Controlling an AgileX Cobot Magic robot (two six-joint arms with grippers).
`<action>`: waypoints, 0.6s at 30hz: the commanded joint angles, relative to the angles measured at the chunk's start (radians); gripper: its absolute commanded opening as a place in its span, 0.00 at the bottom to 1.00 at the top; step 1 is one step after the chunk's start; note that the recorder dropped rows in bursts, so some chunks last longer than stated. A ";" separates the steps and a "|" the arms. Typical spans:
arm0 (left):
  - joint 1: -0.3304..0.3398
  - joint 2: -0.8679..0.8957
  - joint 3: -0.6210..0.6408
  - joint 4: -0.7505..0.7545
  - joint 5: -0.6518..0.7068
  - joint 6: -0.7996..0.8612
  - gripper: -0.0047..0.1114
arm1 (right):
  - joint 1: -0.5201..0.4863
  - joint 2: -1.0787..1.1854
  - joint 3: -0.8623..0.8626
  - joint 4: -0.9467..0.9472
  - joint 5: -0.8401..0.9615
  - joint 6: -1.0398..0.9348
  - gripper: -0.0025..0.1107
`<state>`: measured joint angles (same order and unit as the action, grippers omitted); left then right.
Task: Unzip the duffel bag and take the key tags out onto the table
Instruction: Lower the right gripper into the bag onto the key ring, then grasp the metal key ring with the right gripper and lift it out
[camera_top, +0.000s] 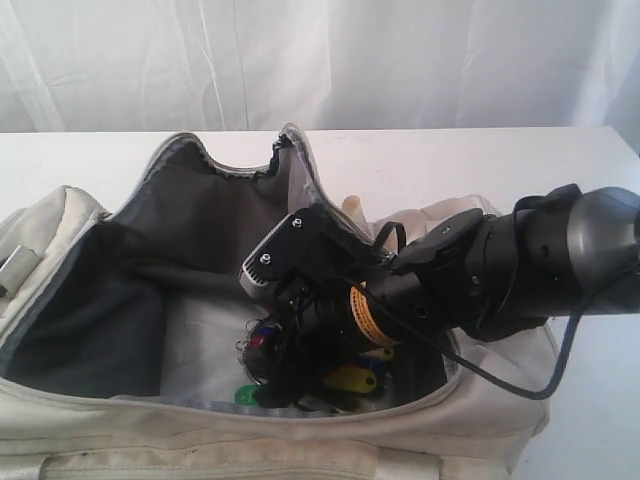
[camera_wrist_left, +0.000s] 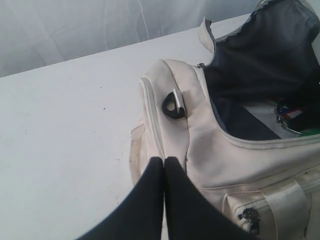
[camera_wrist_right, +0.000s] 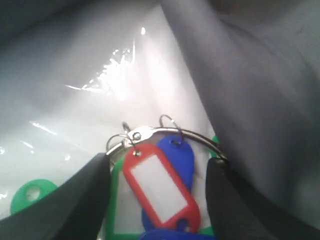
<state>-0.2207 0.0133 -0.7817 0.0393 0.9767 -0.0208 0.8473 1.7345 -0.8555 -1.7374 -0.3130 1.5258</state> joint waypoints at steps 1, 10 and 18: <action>-0.001 -0.005 0.003 -0.018 -0.007 -0.009 0.10 | 0.001 0.052 0.007 -0.007 0.051 -0.036 0.45; -0.001 -0.005 0.003 -0.019 -0.007 -0.009 0.10 | 0.001 0.053 0.007 -0.007 0.066 -0.041 0.12; -0.001 -0.005 0.003 -0.018 -0.005 -0.009 0.10 | 0.001 -0.022 -0.029 -0.007 0.073 -0.041 0.02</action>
<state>-0.2207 0.0133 -0.7817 0.0271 0.9727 -0.0208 0.8473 1.7362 -0.8726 -1.7315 -0.2688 1.4948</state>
